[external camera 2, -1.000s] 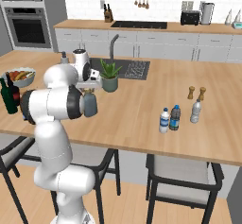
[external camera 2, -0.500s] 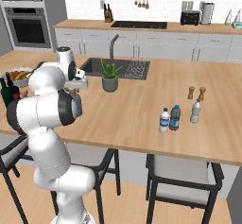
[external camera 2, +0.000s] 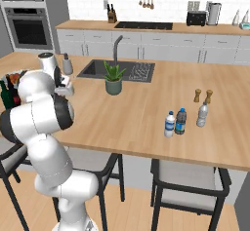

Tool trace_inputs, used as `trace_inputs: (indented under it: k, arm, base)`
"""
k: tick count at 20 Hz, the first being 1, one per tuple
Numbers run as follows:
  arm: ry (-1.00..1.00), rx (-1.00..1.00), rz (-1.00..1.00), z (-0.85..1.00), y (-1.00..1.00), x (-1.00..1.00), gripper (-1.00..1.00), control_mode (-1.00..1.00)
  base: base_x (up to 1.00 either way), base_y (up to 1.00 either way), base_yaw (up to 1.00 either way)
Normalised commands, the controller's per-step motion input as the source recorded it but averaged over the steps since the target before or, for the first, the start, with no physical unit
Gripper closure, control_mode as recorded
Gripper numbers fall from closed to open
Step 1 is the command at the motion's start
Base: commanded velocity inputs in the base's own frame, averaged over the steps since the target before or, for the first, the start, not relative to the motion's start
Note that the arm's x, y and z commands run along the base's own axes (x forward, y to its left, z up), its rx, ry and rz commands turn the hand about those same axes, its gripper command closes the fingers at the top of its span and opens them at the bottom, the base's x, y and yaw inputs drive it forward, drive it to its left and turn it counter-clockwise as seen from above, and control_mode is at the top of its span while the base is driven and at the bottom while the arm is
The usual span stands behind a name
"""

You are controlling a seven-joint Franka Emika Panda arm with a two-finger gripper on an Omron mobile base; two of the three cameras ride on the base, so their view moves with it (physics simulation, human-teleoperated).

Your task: Move the plastic bottles in the middle to the plastics group, and the glass bottles in the middle to the glass group.

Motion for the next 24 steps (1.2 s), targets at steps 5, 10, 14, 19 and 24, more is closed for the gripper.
trace_inputs:
  k: [5,10,14,19,24]
  arm:
    - [0.09,0.0,0.0,0.0,0.53,0.0,1.0,-1.0]
    - [0.09,0.0,0.0,-0.02,0.45,0.0,1.0,-1.0]
    - [0.07,0.0,0.0,-0.04,0.33,0.0,1.0,-1.0]
    - [0.09,0.0,0.0,-0.17,0.24,0.0,1.0,-1.0]
    - [0.18,0.0,0.0,-0.29,0.15,0.0,1.0,-1.0]
  base:
    - [0.0,0.0,0.0]
    - [0.0,0.0,0.0]
    - [0.0,0.0,0.0]
    - [0.0,0.0,0.0]
    - [0.0,0.0,0.0]
